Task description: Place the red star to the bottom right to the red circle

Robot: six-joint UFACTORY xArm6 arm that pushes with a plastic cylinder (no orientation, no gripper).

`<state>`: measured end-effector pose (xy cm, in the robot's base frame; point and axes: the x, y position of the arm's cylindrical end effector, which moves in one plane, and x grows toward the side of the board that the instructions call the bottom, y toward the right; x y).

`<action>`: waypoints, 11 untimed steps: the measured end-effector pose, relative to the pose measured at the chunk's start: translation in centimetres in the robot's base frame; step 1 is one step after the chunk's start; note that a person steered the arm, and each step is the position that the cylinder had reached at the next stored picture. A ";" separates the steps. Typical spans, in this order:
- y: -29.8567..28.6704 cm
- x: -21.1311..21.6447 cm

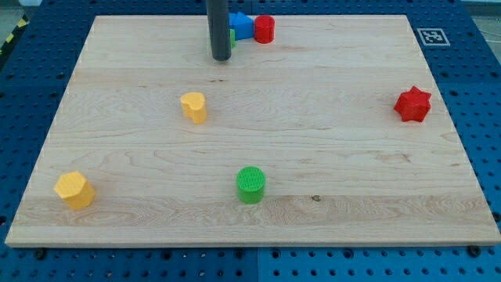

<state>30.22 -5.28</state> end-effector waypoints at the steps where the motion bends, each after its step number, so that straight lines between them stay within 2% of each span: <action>1: 1.2 0.0; 2: 3.5 0.5; 4: 10.1 6.4; 5: 14.4 11.6; 6: 20.1 14.6; 7: 27.2 14.7; 8: 31.1 15.1; 10: 37.2 15.9; 11: 37.4 14.4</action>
<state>44.60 32.14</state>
